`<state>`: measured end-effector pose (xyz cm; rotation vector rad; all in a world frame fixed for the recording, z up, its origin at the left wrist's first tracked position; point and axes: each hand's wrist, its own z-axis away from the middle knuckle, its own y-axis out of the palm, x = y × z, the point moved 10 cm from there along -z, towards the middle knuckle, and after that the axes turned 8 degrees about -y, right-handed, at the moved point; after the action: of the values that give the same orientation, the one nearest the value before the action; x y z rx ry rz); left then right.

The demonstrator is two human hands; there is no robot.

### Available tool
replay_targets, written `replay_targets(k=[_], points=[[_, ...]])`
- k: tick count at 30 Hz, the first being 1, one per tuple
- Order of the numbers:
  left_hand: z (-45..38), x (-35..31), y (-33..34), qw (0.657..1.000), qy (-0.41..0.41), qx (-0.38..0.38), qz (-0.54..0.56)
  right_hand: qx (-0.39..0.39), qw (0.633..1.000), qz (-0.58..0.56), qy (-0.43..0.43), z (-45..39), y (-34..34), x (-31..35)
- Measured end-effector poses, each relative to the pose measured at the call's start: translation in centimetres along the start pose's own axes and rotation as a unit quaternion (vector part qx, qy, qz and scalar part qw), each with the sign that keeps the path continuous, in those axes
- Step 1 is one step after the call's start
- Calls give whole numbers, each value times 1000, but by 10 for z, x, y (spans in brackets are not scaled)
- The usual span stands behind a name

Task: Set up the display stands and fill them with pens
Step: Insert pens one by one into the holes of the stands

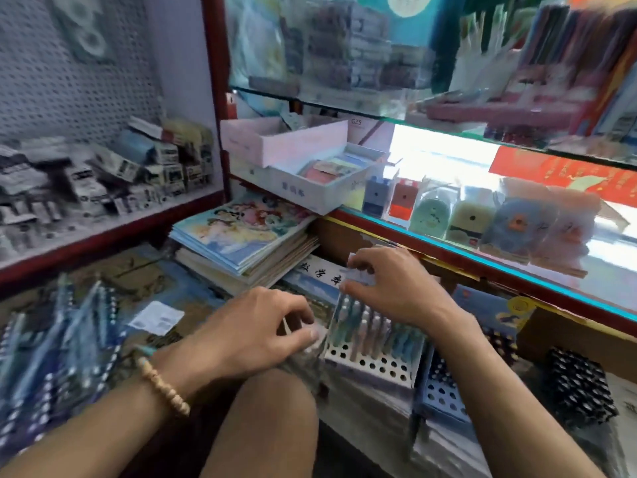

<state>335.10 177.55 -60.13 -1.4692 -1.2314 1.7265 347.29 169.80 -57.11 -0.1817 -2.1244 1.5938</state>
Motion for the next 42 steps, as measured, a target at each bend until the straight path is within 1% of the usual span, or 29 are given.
replay_targets(k=[6,11,15,19,20,22,23,24,25,26,28,29,30,31,33,34,35,38,40,42], points=[[59,78,-32,989,-118,-36,-84,37,995,6,-95,-63,15,76],[120,139,-24,967,-220,-19,-127,79,985,7,-155,-104,57,133],[173,180,-9,944,-309,-19,-113,130,975,-36,-178,-126,117,174],[210,213,-10,917,-382,-83,-77,158,963,-123,-181,-136,185,210],[215,219,-10,911,-394,-97,-71,175,960,-122,-183,-135,207,215],[223,230,-9,897,-420,-124,-57,238,949,-78,-189,-124,258,219],[225,235,-10,888,-434,-141,-51,270,941,-40,-201,-115,281,219],[228,241,-12,877,-450,-161,-45,284,934,-3,-218,-109,299,217],[230,248,-15,863,-467,-189,-39,274,933,21,-231,-108,308,216],[233,256,-18,846,-484,-220,-31,247,940,25,-235,-111,310,216],[245,272,-22,804,-525,-277,-32,195,955,12,-221,-125,307,215],[251,280,-21,782,-552,-287,-45,186,960,5,-212,-132,307,215],[255,288,-18,762,-583,-278,-57,183,962,-2,-204,-137,308,215],[258,295,-14,747,-610,-259,-60,180,963,-9,-200,-141,311,215],[263,309,-6,726,-647,-233,-33,164,966,-33,-198,-146,312,222],[265,316,-1,721,-656,-224,-11,156,967,-55,-195,-149,312,227],[265,322,2,724,-656,-215,4,153,967,-83,-187,-153,311,234],[249,328,10,761,-612,-207,56,159,961,-161,-157,-179,320,253],[236,329,7,778,-585,-219,64,180,955,-169,-163,-193,331,269],[227,333,2,790,-565,-232,53,211,947,-129,-207,-193,344,292]])
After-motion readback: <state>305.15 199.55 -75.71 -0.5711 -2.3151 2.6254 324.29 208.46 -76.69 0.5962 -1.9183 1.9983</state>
